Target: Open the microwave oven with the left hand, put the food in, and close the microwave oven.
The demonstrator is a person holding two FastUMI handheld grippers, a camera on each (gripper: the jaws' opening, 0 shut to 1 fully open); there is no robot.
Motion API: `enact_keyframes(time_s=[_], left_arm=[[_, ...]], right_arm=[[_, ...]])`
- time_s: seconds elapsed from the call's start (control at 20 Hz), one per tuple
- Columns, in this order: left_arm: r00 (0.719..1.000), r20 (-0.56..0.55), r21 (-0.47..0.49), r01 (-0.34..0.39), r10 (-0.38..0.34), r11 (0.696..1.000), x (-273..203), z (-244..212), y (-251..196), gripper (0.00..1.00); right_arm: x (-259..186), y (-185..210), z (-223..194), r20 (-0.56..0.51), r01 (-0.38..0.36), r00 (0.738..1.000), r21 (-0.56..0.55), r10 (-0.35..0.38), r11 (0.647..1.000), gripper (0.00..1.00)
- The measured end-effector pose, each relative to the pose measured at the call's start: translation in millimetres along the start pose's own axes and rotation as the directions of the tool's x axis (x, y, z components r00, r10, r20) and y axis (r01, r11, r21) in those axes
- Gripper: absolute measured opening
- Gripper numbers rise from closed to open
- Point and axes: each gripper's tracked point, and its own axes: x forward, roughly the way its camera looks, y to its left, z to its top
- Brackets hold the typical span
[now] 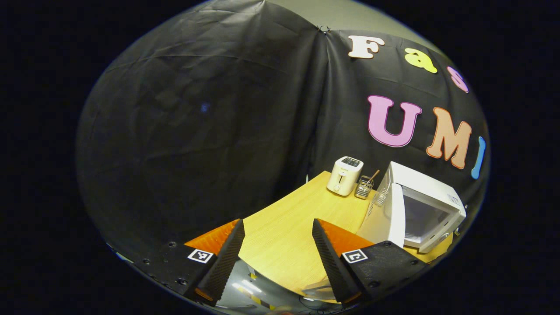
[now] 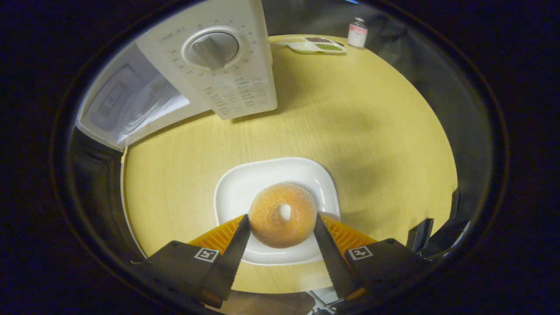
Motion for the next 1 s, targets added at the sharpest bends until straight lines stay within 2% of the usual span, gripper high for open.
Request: enact_keyframes(time_s=[0.05,0.1,0.15,0.35,0.5,0.6,0.65,0.7,0.75,0.8,0.85,0.9,1.0], left_arm=[[1.000,-0.005,0.003,0.008,-0.008,1.000,2.2,-0.4,-0.8,0.92],[1.000,-0.014,0.009,0.020,-0.019,1.000,5.3,-0.9,-1.9,0.92],[0.999,-0.023,0.015,0.030,-0.030,0.999,15.6,-1.1,-4.3,0.92],[0.995,-0.045,0.045,0.089,-0.087,0.995,35.9,-1.1,-16.8,0.92],[0.987,-0.066,0.050,0.147,-0.143,0.988,44.7,-4.8,-28.8,0.92],[0.980,-0.081,0.051,0.185,-0.181,0.981,49.8,-9.4,-34.7,0.92],[0.976,-0.087,0.050,0.207,-0.202,0.977,50.7,-11.8,-38.7,0.96],[0.971,-0.094,0.050,0.226,-0.221,0.973,52.3,-13.2,-42.2,0.92],[0.967,-0.102,0.053,0.242,-0.235,0.969,55.4,-15.2,-45.2,0.92],[0.963,-0.108,0.059,0.254,-0.247,0.965,56.8,-16.1,-48.0,0.92],[0.960,-0.110,0.063,0.263,-0.256,0.963,57.9,-16.8,-49.1,0.92],[0.957,-0.112,0.064,0.277,-0.268,0.959,58.2,-17.3,-50.8,0.92],[0.948,-0.131,0.068,0.300,-0.290,0.951,60.8,-24.1,-53.7,0.92]], right_arm=[[1.6,-1.3,-1.5,0.002,0.007,1.000,0.007,-0.008,1.000,0.84],[0.3,-1.9,-2.0,0.007,0.016,1.000,0.016,-0.016,1.000,0.76],[-1.8,-1.1,-0.8,0.027,0.015,1.000,0.031,-0.016,0.999,0.74],[-28.2,17.3,-13.5,0.070,-0.037,0.997,0.081,0.031,0.996,0.72],[-48.5,47.5,-26.8,0.078,-0.124,0.990,0.146,0.114,0.982,0.73],[-63.2,77.4,-32.2,0.092,-0.212,0.976,0.191,0.198,0.958,0.73],[-70.1,98.4,-31.0,0.108,-0.283,0.958,0.209,0.266,0.936,0.78],[-79.1,120.5,-28.0,0.131,-0.364,0.930,0.232,0.342,0.902,0.73],[-91.7,144.2,-24.1,0.162,-0.445,0.895,0.258,0.416,0.858,0.78],[-100.3,160.0,-18.3,0.188,-0.498,0.867,0.274,0.462,0.823,0.73],[-109.6,174.3,-12.4,0.218,-0.542,0.840,0.292,0.497,0.788,0.73],[-116.6,189.2,-7.3,0.243,-0.576,0.817,0.303,0.522,0.760,0.78],[-126.8,217.0,3.3,0.294,-0.629,0.777,0.320,0.557,0.709,0.78]])
